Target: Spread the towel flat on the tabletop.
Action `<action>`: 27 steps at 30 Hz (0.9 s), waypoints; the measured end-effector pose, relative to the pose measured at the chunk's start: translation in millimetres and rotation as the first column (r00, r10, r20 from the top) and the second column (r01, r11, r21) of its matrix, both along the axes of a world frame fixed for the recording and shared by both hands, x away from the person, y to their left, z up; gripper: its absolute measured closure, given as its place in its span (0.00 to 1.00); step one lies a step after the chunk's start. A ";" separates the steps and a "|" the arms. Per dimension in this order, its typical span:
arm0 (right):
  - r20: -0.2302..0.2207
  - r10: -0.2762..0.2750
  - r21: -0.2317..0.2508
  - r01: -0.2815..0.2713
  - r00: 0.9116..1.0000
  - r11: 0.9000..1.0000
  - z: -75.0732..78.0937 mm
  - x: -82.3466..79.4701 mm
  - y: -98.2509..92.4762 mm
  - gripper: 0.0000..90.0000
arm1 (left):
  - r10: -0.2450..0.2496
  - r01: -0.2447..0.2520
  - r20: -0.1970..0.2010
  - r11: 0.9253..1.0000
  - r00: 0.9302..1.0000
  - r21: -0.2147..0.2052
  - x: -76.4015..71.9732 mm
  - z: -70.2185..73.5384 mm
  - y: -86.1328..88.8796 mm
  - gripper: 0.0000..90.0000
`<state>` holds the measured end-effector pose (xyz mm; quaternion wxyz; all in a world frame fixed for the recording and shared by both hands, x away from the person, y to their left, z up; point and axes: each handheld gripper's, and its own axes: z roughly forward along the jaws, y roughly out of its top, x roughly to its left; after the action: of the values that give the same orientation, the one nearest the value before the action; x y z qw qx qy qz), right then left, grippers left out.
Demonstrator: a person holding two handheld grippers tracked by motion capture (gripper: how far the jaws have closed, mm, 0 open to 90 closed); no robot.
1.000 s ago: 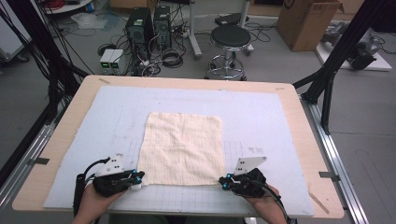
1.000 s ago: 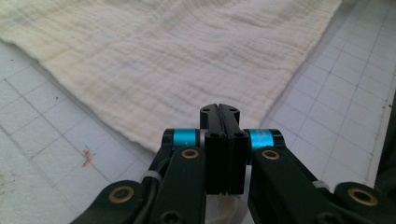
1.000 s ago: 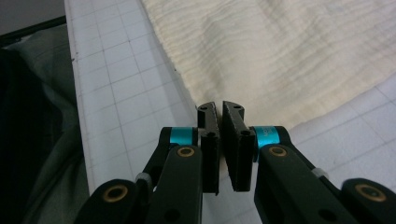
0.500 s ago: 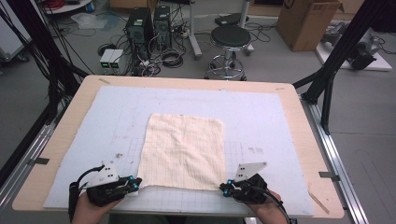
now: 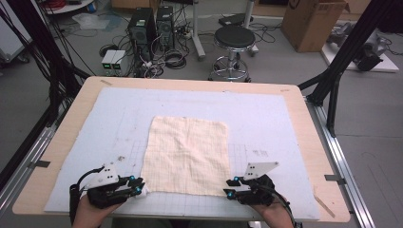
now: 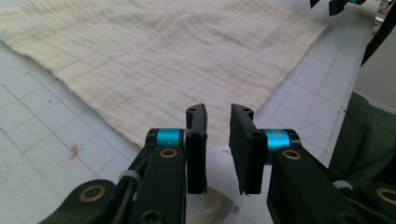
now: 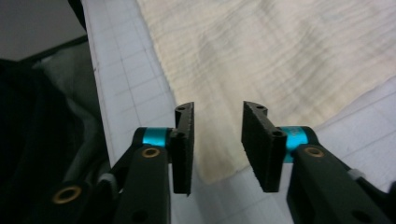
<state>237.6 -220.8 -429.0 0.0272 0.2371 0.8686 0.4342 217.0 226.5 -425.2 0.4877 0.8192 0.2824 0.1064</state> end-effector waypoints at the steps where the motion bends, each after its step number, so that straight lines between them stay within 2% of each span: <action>1: -0.001 -0.009 0.005 0.009 1.000 1.000 0.7 1.1 -0.2 0.68 | 0.004 -0.004 0.001 1.000 1.000 -0.009 1.7 -0.1 -0.7 0.82; 6: 0.012 -0.049 0.022 0.049 0.999 0.999 1.8 8.7 0.5 0.61 | 0.012 -0.012 0.000 1.000 1.000 -0.028 12.5 -0.6 -3.1 0.77; 7: 0.004 -0.053 0.020 0.053 0.999 0.998 2.3 9.7 1.3 0.60 | 0.016 -0.016 -0.001 0.999 1.000 -0.028 14.3 -0.6 -3.2 0.76; 17: 0.025 -0.065 0.039 0.064 0.998 0.997 2.6 20.9 7.1 0.52 | 0.027 -0.026 0.002 0.998 1.000 -0.056 23.7 -1.5 -3.2 0.70; 21: 0.027 -0.094 0.060 0.092 0.995 0.994 2.9 25.1 5.0 0.47 | 0.034 -0.033 0.014 0.998 0.999 -0.046 24.5 -1.4 -3.0 0.64; 27: 0.033 -0.102 0.076 0.100 0.994 0.992 4.3 30.6 4.8 0.38 | 0.037 -0.036 0.009 0.998 0.999 -0.042 26.7 -0.1 -4.9 0.53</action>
<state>268.2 -216.0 -424.7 0.0562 0.2737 0.8381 0.4686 243.8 221.6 -425.3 0.5042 0.8029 0.2971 0.1135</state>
